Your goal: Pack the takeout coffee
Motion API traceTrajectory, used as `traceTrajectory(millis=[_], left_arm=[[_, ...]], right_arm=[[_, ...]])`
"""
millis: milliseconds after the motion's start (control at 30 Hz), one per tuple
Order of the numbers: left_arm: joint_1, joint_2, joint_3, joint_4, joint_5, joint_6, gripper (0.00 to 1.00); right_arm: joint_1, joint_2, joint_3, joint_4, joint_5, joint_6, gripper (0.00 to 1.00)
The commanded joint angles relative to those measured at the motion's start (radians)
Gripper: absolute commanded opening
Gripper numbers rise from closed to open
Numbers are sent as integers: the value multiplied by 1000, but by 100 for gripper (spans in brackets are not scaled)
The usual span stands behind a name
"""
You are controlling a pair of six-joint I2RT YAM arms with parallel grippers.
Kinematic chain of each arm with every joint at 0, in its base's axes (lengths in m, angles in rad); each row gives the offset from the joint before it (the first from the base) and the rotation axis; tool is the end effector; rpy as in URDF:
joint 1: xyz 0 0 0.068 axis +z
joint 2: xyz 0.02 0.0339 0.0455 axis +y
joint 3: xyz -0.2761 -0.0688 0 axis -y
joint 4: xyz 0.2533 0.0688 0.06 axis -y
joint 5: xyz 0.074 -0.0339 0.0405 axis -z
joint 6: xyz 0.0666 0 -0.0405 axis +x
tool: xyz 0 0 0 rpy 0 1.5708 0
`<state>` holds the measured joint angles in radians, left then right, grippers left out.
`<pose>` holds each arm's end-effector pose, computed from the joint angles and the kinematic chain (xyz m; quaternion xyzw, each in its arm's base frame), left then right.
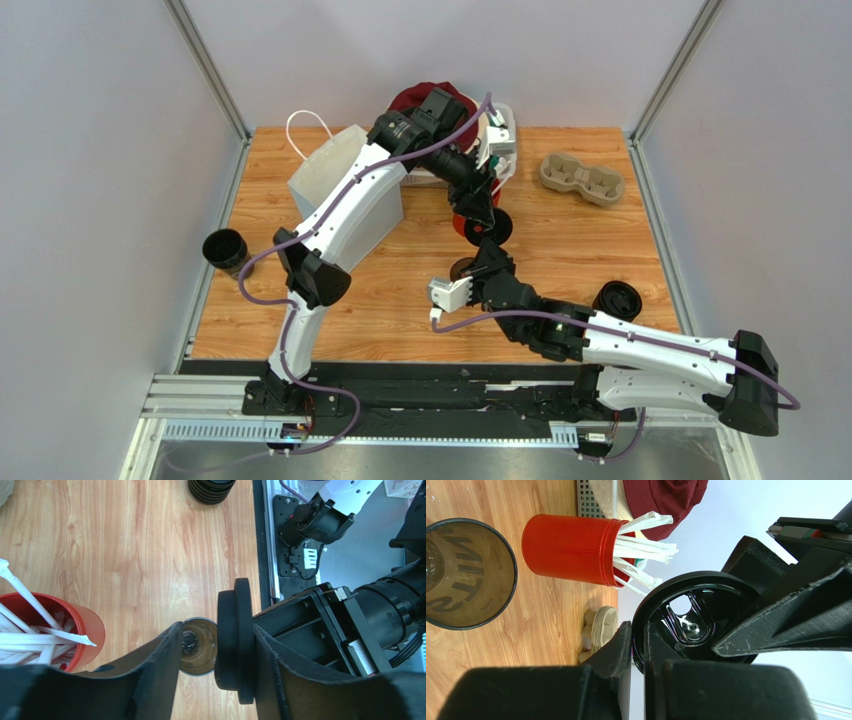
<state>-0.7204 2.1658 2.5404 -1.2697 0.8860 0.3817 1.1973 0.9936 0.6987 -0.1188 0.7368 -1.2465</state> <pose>0.3126 -0.3430 0.4001 0.5673 0.6518 -0.4491 0.2270 0.1300 0.2090 0.2791 -0.6667 0.4521 -0.3140 0.5025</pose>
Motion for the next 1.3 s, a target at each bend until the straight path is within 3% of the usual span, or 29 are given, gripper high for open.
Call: traceTrajectory(millis=[0,167,400,500,533,633,700,800,833,933,1067,1267], left_arm=[[-8,9,0,-13,39,13,56],[-17,11,-5,-39,45,23,47],[-24,12,-17,-71,54,31,48],[-25,11,-19,-66,56,28,39],[-24,11,-19,-65,56,22,29],[-24,11,-22,-46,59,3,13],[-24,11,-26,-27,60,-10,8],[-24,8,-32,9,54,-46,4],[-22,3,-35,19,51,-70,1],[1,-12,-66,101,47,-175,0],[73,-30,-106,292,100,-375,0],[134,-72,-95,326,163,-417,0]], right_arm=[[5,-6,45,21,26,1,0],[7,-7,50,21,26,1,0],[5,-9,53,25,27,-4,0],[5,-10,50,25,27,-2,0],[7,-10,48,25,26,-4,0],[7,-10,48,27,26,-2,0],[7,-9,50,25,24,-1,2],[7,-12,65,12,22,16,12],[7,-15,74,-14,21,28,28],[-5,-32,181,-159,-17,135,43],[-65,-75,372,-396,-144,355,51],[-175,-118,597,-599,-342,505,60]])
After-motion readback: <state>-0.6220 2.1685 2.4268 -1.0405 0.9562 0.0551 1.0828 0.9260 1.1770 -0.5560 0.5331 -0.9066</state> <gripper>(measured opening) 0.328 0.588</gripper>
